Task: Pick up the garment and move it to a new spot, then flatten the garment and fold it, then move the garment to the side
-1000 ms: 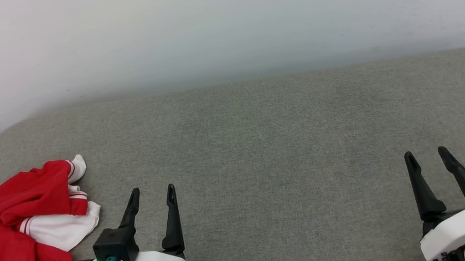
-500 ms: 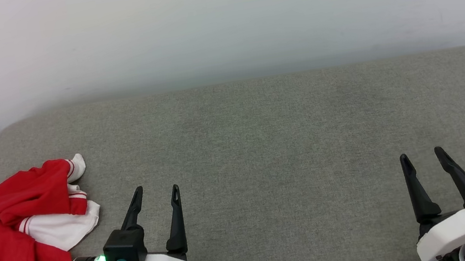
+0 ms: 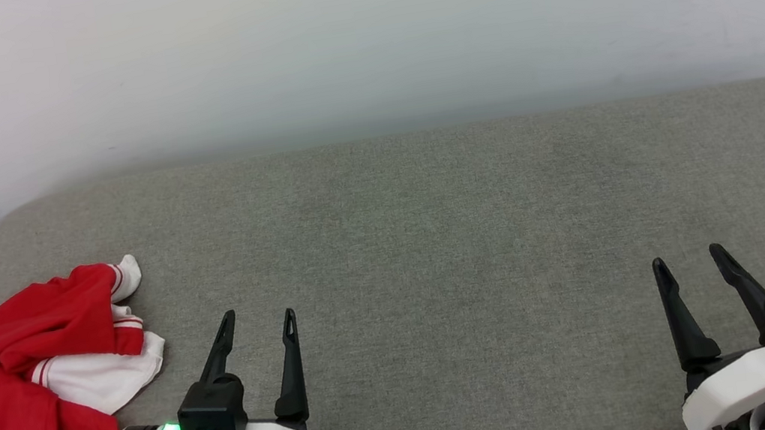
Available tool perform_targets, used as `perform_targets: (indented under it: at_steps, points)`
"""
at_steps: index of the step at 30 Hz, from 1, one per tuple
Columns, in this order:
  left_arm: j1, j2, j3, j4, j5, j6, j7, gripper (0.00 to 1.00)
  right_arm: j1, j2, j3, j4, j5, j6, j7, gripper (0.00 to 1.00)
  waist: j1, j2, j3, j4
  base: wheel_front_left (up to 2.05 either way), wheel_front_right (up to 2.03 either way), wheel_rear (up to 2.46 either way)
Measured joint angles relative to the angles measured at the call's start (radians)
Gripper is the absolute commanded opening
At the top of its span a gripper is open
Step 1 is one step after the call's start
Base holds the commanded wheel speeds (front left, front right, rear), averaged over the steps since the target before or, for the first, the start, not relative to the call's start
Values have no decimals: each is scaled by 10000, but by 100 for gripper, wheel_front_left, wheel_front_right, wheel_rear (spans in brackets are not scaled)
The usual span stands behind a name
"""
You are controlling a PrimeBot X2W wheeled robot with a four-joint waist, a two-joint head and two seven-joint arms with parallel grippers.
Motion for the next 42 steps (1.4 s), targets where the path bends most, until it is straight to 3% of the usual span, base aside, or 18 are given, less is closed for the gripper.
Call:
perform_targets:
  at_steps: [20, 27, 42]
  points:
    - [-107, -136, 326, 357, -245, -4, 0, 100, -86, -2, 96, 82, 21, 0, -46, 100, 0, 0, -22, 381, 0, 0, 0]
    - [-222, -161, 585, 428, -445, 0, 0, 100, -129, -2, 282, 13, 107, 0, -2, 100, 0, 0, 3, 1325, 0, 0, 0]
    - [-197, -67, 1099, 345, -489, 73, 0, 100, -396, 0, 957, 33, -10, 2, 23, 100, 0, 0, 121, 4144, 0, 0, 0]
